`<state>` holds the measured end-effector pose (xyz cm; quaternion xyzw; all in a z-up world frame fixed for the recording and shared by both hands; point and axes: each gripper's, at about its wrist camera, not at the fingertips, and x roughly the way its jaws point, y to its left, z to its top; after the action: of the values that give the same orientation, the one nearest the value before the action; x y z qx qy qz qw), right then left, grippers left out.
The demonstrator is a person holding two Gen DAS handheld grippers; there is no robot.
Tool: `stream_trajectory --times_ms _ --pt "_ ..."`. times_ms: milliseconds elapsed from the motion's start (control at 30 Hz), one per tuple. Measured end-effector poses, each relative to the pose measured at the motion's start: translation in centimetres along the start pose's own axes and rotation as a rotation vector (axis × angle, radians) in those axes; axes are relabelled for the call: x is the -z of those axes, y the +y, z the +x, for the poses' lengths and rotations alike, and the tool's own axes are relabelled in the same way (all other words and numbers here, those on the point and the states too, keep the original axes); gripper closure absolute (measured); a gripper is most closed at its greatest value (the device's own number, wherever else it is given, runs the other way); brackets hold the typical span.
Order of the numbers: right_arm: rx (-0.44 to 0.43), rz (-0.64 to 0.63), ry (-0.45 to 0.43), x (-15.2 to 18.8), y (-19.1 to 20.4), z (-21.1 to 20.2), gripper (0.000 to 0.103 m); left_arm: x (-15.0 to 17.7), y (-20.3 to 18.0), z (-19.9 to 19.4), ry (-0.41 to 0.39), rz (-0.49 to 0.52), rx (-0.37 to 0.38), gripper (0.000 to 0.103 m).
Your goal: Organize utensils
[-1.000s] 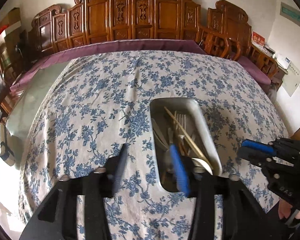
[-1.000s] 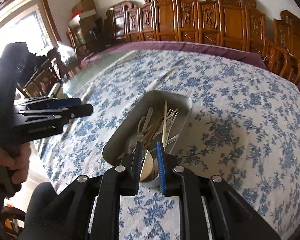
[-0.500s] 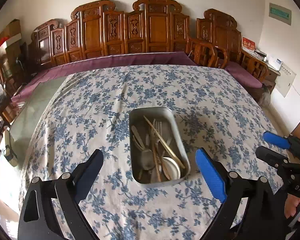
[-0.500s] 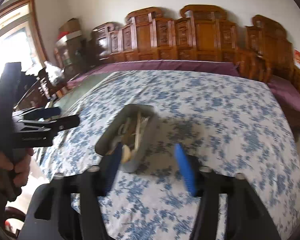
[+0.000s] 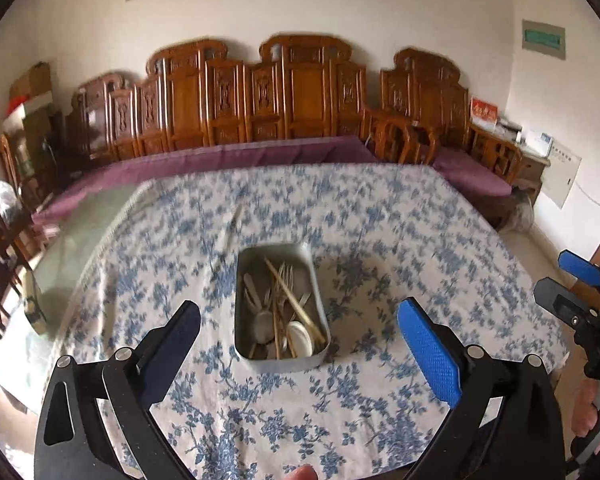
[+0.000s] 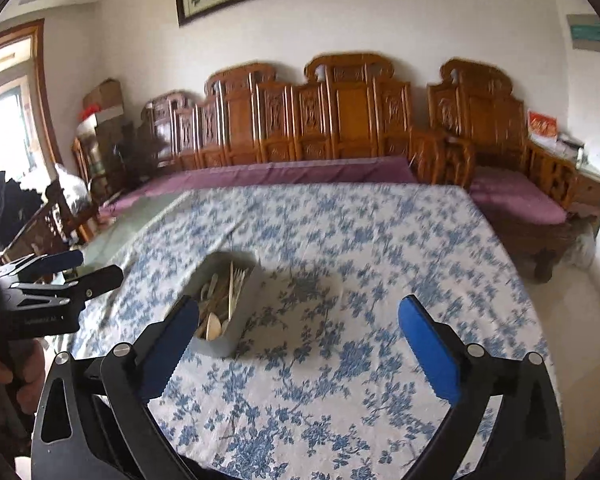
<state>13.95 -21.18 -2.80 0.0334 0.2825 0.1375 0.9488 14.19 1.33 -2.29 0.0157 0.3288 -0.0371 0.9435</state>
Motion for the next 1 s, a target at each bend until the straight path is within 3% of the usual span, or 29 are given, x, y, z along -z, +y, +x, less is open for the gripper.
stream_trajectory --times_ms 133,333,633,1000 --pt "0.014 -0.011 -0.085 -0.7 0.5 -3.1 0.003 -0.5 -0.6 -3.3 -0.079 -0.017 0.005 0.008" --pt "0.040 -0.027 -0.149 -0.8 1.0 -5.6 0.003 -0.4 -1.1 -5.4 -0.113 -0.023 -0.013 0.008" --pt "0.055 -0.021 -0.165 -0.8 1.1 -6.5 0.003 0.0 -1.6 -6.3 -0.137 -0.004 -0.041 0.008" --pt "0.063 -0.015 -0.172 -0.8 1.0 -6.6 0.003 0.2 -1.9 -7.3 -0.157 -0.017 -0.024 0.008"
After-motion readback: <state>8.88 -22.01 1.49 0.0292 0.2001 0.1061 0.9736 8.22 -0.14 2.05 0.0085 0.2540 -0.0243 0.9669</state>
